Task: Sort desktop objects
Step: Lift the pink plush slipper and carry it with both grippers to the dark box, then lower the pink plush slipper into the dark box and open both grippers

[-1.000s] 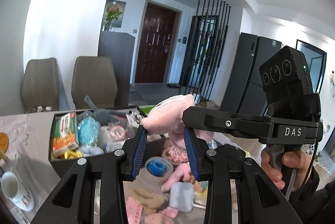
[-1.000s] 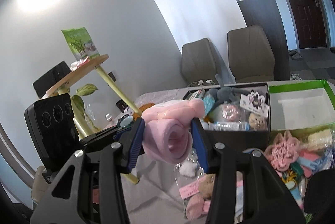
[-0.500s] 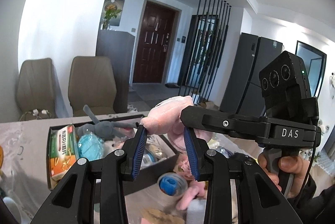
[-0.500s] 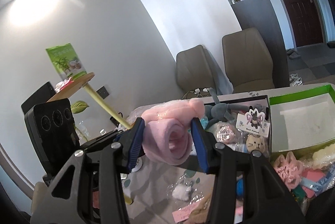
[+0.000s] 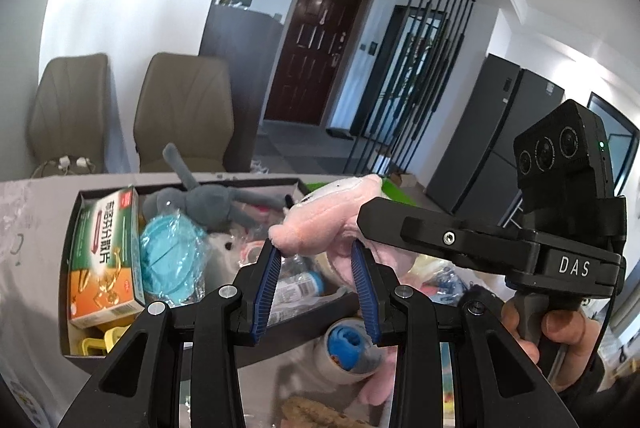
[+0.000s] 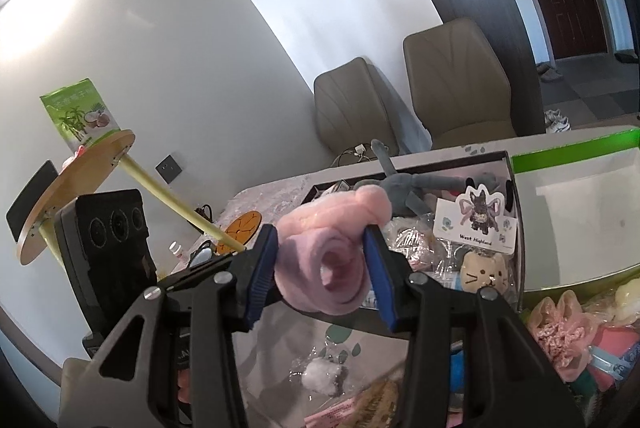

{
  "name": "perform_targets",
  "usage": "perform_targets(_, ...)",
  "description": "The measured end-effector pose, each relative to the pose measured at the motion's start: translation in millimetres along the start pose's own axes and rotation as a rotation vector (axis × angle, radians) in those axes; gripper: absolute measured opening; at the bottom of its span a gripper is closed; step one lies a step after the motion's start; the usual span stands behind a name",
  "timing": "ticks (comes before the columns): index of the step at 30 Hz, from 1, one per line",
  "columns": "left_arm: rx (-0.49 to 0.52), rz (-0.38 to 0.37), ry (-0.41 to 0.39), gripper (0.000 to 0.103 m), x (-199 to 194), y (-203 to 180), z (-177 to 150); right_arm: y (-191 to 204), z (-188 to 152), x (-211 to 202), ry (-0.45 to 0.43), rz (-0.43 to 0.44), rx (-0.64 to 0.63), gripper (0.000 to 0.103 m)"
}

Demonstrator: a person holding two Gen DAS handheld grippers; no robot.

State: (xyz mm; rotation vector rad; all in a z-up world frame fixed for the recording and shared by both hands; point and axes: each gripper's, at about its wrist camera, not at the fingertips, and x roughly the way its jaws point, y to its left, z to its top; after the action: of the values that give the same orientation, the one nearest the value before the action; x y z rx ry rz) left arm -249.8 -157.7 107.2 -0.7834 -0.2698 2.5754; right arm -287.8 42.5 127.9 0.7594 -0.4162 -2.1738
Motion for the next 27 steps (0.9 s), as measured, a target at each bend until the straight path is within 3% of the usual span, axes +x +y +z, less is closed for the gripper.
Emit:
perform_targets(9,-0.028,0.035,0.021,0.036,7.2,10.5,-4.1,-9.0,-6.7,24.6,0.035,0.002,0.022,0.044)
perform_targets(17,-0.076,0.068,0.014,0.036,14.7,21.5,-5.3,-14.9,-10.9,35.4,0.012,0.007,0.016,0.045)
perform_targets(18,-0.093,0.085,0.011,0.036,15.4,24.9,-5.0,-19.5,-11.2,37.7,0.006,0.0,0.038,0.052)
perform_targets(19,-0.103,0.107,0.012,0.036,15.7,28.1,-5.0,-22.8,-11.5,39.2,0.005,-0.01,0.054,0.075)
perform_targets(21,-0.117,0.141,0.007,0.036,13.2,33.7,-5.3,-30.3,-12.1,38.2,-0.012,-0.032,0.085,0.091)
perform_targets(27,-0.138,0.152,-0.011,0.036,5.6,39.9,-3.3,-32.0,-5.8,23.8,-0.068,-0.043,0.082,0.091)
